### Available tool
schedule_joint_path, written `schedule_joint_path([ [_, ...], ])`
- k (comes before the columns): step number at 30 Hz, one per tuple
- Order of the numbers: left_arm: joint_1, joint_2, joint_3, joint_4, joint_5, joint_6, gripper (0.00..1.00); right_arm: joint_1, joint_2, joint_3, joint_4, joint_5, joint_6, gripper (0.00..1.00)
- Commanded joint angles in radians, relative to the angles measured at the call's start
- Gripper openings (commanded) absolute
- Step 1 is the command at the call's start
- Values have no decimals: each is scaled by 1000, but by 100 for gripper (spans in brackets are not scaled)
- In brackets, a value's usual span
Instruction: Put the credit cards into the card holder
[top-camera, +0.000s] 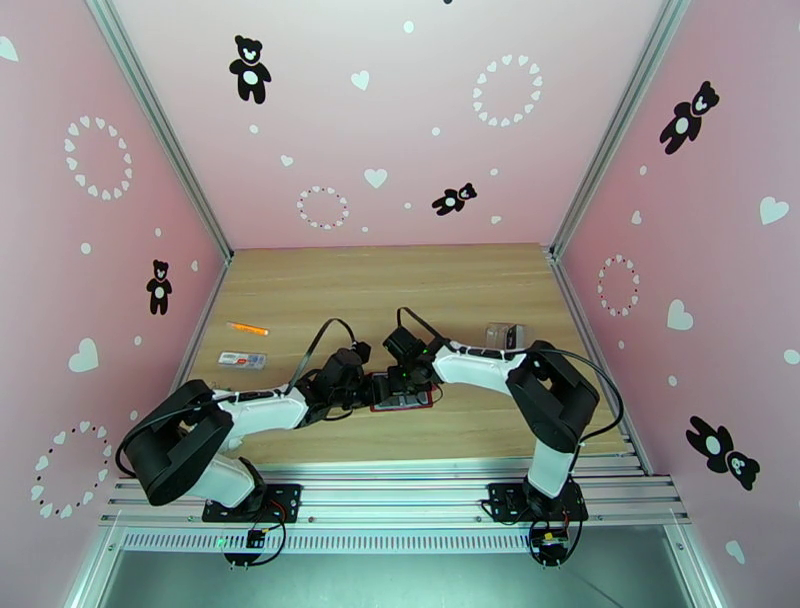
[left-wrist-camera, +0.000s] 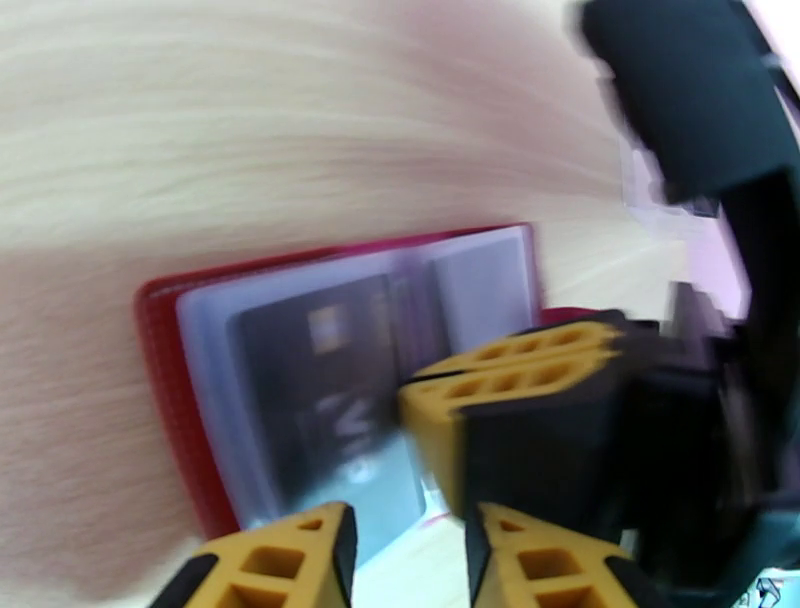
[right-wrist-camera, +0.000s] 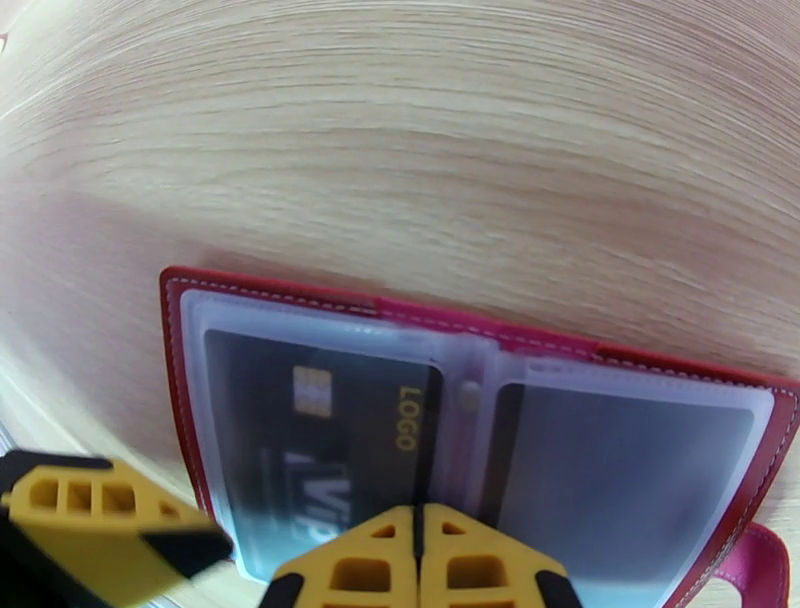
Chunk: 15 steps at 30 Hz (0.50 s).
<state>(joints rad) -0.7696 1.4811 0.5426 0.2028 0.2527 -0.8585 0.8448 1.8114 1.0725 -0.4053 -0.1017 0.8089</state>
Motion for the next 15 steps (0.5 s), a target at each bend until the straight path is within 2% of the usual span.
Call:
schedule_joint_path([
  [1, -12, -40, 1, 64, 38, -9, 35, 6, -31, -22, -3, -1, 3, 4],
  [6, -12, -39, 7, 49, 29, -6, 35, 7, -48, -23, -7, 3, -2, 5],
  [11, -12, -87, -4, -49, -52, 8, 35, -1, -51, -23, -11, 4, -11, 7],
  [15, -11, -100, -6, -95, -69, 8, 35, -8, -50, -25, -3, -6, -13, 6],
])
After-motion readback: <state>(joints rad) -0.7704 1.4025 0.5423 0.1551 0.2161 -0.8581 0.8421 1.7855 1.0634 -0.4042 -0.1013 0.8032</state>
